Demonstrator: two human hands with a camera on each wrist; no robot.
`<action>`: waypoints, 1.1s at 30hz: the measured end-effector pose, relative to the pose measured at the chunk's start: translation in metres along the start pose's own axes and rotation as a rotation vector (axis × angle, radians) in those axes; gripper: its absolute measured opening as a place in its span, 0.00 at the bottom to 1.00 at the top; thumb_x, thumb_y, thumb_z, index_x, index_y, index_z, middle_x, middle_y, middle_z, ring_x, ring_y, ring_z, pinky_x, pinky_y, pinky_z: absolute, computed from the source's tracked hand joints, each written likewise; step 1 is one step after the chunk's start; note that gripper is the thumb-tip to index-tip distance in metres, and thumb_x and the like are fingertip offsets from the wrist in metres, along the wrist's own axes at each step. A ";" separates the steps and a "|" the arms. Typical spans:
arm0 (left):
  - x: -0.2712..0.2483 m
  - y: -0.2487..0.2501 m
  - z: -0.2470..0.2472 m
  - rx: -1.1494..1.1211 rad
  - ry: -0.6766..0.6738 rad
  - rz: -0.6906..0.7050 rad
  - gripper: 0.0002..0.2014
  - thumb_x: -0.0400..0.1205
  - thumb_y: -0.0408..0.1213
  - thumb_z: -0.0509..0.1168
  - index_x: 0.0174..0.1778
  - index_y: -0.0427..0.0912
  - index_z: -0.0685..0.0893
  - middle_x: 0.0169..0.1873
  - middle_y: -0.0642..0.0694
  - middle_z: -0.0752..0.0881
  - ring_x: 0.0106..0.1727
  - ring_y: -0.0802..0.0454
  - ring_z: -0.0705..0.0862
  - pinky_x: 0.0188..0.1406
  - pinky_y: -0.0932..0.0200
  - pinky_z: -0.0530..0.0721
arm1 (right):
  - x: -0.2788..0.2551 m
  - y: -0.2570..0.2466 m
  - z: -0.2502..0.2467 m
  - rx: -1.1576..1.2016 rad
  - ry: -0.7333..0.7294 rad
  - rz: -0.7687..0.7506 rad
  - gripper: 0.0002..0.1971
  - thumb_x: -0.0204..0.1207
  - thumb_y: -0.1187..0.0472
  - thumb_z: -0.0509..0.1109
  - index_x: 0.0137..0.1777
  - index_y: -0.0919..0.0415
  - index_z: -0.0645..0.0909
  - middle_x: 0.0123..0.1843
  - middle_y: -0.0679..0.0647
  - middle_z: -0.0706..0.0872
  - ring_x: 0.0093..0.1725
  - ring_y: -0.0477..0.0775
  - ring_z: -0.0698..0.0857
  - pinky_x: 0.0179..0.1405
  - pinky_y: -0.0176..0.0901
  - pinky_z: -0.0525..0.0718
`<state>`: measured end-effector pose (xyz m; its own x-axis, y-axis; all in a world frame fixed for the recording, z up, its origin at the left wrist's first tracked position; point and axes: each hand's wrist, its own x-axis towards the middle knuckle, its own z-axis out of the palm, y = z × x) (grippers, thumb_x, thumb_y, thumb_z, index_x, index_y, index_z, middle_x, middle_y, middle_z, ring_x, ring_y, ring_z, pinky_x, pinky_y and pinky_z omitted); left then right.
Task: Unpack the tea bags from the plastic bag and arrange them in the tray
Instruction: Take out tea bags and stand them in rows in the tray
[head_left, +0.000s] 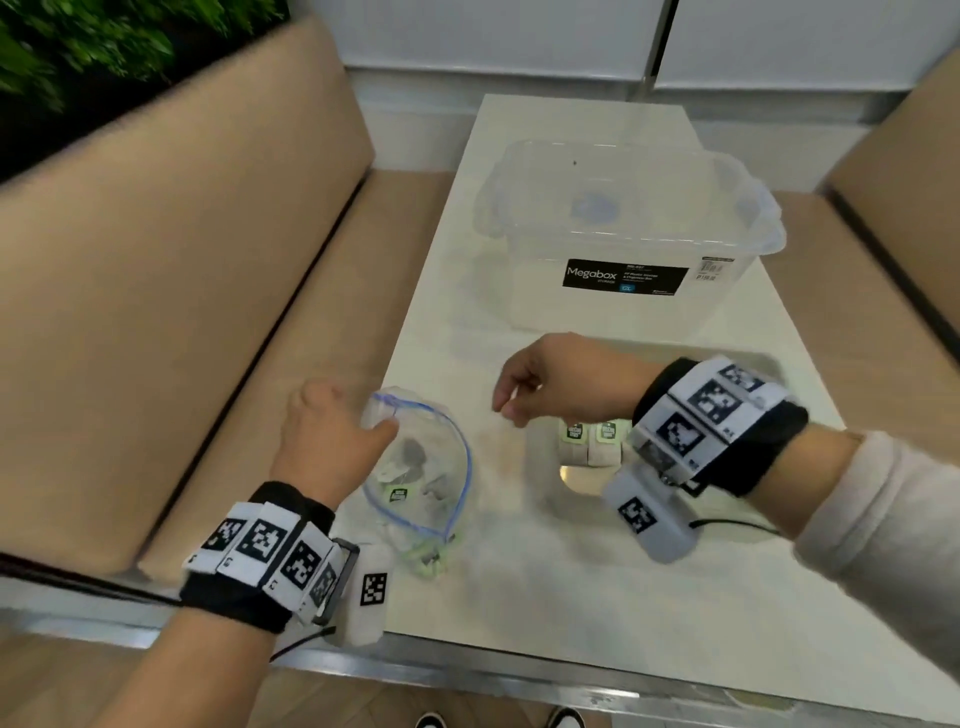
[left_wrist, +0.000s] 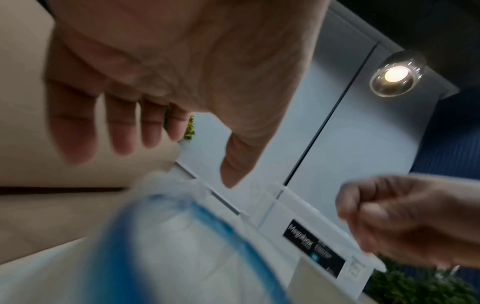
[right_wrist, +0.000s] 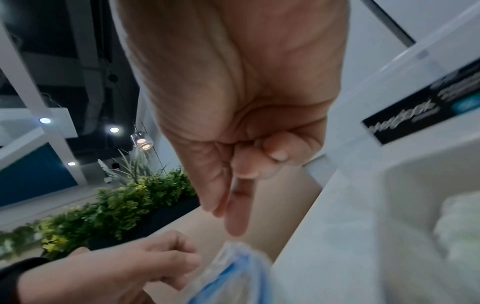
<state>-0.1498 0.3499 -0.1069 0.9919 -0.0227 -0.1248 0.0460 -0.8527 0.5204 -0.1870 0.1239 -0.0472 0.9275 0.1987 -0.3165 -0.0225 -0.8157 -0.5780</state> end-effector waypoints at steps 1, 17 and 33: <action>-0.004 -0.008 0.002 -0.028 -0.058 -0.066 0.34 0.73 0.51 0.71 0.66 0.31 0.70 0.63 0.37 0.75 0.65 0.39 0.74 0.60 0.53 0.72 | 0.003 -0.011 0.014 -0.005 0.016 -0.036 0.06 0.76 0.61 0.71 0.50 0.55 0.87 0.38 0.48 0.89 0.23 0.34 0.78 0.21 0.21 0.72; 0.001 -0.042 0.038 -0.438 -0.516 -0.089 0.21 0.67 0.28 0.59 0.58 0.32 0.76 0.55 0.31 0.83 0.46 0.40 0.84 0.37 0.48 0.88 | 0.042 -0.035 0.134 -0.406 0.020 0.202 0.15 0.77 0.68 0.62 0.62 0.63 0.79 0.58 0.61 0.84 0.57 0.63 0.83 0.46 0.47 0.77; 0.029 -0.029 0.043 -0.475 -0.298 0.190 0.25 0.74 0.21 0.68 0.67 0.39 0.74 0.60 0.43 0.81 0.59 0.50 0.81 0.57 0.63 0.76 | 0.048 -0.035 0.149 0.079 0.208 0.375 0.13 0.79 0.69 0.56 0.61 0.66 0.75 0.52 0.62 0.84 0.46 0.66 0.85 0.35 0.47 0.79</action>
<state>-0.1273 0.3513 -0.1614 0.9150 -0.3567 -0.1887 -0.0132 -0.4939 0.8694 -0.1972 0.2434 -0.1544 0.9048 -0.2236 -0.3625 -0.3934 -0.7648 -0.5102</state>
